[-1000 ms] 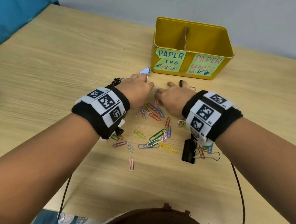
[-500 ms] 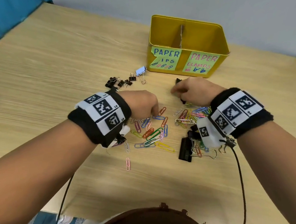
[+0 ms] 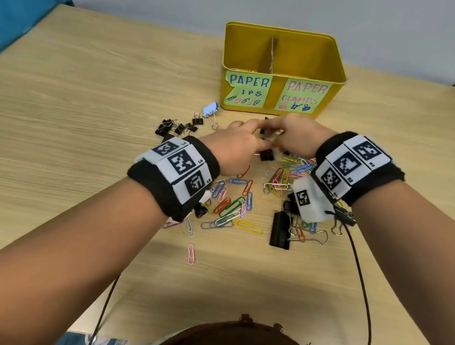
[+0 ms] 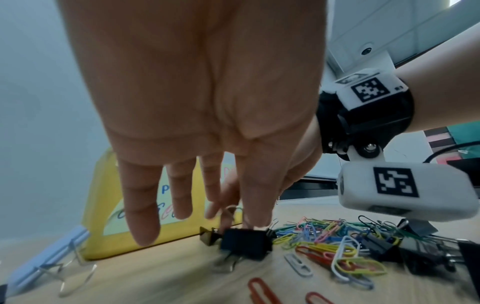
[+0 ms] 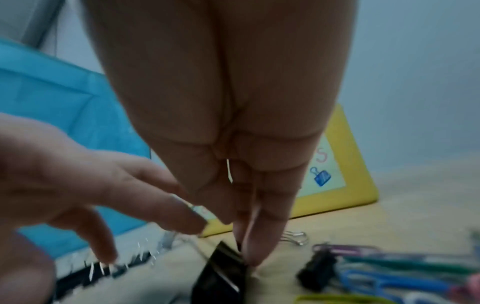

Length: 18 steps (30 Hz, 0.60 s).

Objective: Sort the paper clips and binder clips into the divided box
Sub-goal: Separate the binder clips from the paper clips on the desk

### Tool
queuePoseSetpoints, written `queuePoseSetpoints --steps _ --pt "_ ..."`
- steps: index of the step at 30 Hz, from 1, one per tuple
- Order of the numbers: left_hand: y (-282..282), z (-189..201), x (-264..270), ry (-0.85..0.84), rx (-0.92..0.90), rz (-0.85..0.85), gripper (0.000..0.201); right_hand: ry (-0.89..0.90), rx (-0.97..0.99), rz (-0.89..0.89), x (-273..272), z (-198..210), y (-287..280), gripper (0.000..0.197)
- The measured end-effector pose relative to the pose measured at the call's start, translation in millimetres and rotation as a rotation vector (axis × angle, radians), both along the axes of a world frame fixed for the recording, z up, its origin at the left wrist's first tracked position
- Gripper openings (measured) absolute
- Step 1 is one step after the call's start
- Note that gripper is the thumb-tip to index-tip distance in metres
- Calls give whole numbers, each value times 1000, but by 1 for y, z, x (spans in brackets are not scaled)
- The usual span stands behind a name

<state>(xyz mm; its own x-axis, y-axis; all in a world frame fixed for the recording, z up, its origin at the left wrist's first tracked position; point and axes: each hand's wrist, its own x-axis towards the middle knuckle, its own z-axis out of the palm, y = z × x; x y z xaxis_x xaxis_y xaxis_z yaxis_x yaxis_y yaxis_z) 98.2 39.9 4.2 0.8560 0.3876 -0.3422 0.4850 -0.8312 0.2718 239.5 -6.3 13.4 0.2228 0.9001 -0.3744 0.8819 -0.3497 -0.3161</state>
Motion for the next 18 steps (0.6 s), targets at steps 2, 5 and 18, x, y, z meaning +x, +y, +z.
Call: queuePoseSetpoints --steps 2,5,18 --pt "0 -1 1 60 56 16 63 122 121 -108 2 2 2 52" --pt "8 -1 -7 143 98 84 58 86 202 -227 19 7 -2 43" --pt "18 -7 -1 157 55 -26 52 114 277 -196 10 6 -7 45"
